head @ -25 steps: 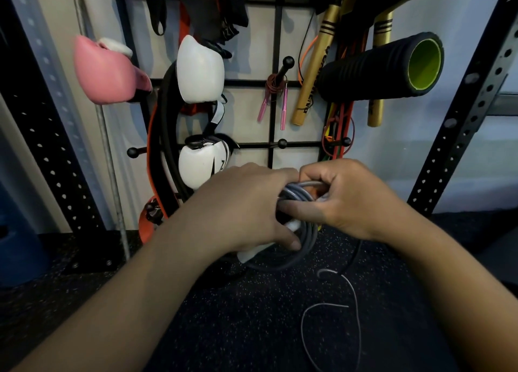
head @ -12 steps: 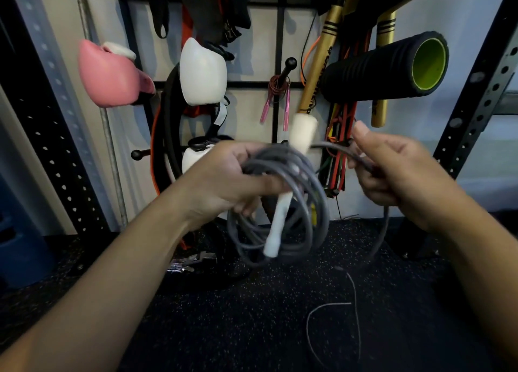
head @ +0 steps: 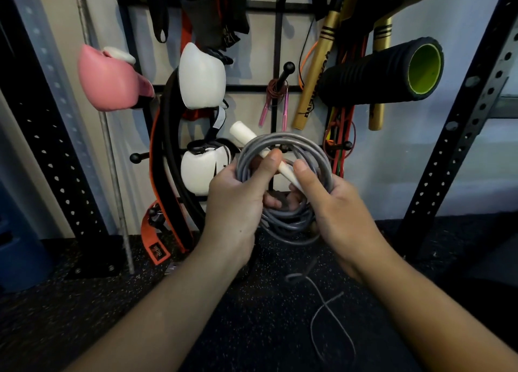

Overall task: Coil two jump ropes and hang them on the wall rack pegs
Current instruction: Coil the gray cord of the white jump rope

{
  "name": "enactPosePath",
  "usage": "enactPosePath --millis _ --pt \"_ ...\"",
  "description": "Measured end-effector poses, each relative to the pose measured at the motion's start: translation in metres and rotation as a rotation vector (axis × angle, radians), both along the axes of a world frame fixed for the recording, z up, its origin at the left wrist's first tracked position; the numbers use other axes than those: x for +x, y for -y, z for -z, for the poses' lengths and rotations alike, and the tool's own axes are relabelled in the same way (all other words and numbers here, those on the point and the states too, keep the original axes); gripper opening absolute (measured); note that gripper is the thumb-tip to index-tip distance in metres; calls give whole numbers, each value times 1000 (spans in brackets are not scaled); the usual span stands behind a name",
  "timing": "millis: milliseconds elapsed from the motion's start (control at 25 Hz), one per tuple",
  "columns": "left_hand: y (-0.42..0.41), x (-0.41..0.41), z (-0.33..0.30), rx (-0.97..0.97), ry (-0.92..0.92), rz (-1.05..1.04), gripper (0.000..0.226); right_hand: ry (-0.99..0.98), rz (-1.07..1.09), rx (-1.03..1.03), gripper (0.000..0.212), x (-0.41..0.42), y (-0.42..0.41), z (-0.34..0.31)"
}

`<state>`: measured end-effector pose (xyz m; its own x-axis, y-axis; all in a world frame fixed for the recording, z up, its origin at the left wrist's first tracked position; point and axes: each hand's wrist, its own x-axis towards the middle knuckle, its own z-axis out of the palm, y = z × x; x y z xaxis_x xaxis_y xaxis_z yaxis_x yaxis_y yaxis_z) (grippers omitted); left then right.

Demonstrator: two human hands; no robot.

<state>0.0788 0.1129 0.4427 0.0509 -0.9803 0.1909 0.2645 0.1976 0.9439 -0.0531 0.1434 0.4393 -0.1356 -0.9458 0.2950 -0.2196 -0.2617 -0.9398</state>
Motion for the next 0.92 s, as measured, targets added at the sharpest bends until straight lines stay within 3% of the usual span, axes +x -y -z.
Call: enactPosePath --millis 80,200,280,360,400,480,560,600,760,920 --pt "2 7 -3 -27 80 64 36 -63 -9 -12 47 -8 3 -6" --pt "10 24 -13 -76 280 92 81 -195 -62 -5 49 -25 5 -16" --pt "11 36 -24 -198 552 5 114 -335 -83 -13 50 -32 3 -21" --pt "6 43 -35 -405 870 -18 128 -468 -101 -7 50 -33 1 -23" --pt "1 44 -41 -469 1005 60 122 -508 -135 8 51 -31 -1 -23" --pt "0 45 -44 -419 1186 323 85 -569 -239 44 53 -27 -3 -21" --pt "6 46 -38 -264 1228 569 48 -620 -316 79 51 -24 -5 -19" --pt "9 47 -35 -215 1213 622 41 -618 -330 90 50 -23 -7 -19" --pt "12 46 -34 -194 1169 533 30 -445 -309 50 40 -26 -4 -22" --pt "3 43 -36 -95 867 770 29 -388 -374 -47 40 -25 -2 -26"
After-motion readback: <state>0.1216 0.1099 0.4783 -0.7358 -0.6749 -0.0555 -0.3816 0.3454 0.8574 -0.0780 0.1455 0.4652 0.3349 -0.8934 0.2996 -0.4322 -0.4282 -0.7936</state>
